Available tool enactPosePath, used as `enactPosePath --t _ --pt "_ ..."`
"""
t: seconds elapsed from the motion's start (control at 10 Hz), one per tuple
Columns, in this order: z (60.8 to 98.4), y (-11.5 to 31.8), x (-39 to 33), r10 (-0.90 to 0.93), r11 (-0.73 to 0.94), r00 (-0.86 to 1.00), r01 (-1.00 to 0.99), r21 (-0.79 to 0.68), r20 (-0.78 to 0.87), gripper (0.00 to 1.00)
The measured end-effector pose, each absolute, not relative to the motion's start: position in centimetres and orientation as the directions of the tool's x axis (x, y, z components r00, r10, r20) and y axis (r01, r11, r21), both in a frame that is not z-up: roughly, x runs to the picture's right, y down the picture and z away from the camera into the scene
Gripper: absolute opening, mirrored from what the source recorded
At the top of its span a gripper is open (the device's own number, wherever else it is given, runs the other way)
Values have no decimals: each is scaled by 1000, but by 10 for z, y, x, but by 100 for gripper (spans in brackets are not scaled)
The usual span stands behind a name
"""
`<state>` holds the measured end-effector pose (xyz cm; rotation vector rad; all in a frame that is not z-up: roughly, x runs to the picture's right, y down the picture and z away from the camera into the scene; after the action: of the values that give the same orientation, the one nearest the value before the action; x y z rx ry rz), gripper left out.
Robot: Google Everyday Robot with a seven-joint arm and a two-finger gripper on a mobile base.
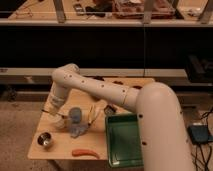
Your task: Place fork in paper cup
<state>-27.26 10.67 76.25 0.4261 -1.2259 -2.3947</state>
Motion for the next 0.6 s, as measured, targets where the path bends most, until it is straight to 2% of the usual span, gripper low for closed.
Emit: enactPosePath --t 0.1,0.2,0.6 --pt "760 103 -273 -492 -530 -866 223 818 -83 72" --pt "759 99 -272 -494 -533 -866 224 816 -84 79" --pt "756 95 -271 -491 -528 -867 216 821 -88 80"
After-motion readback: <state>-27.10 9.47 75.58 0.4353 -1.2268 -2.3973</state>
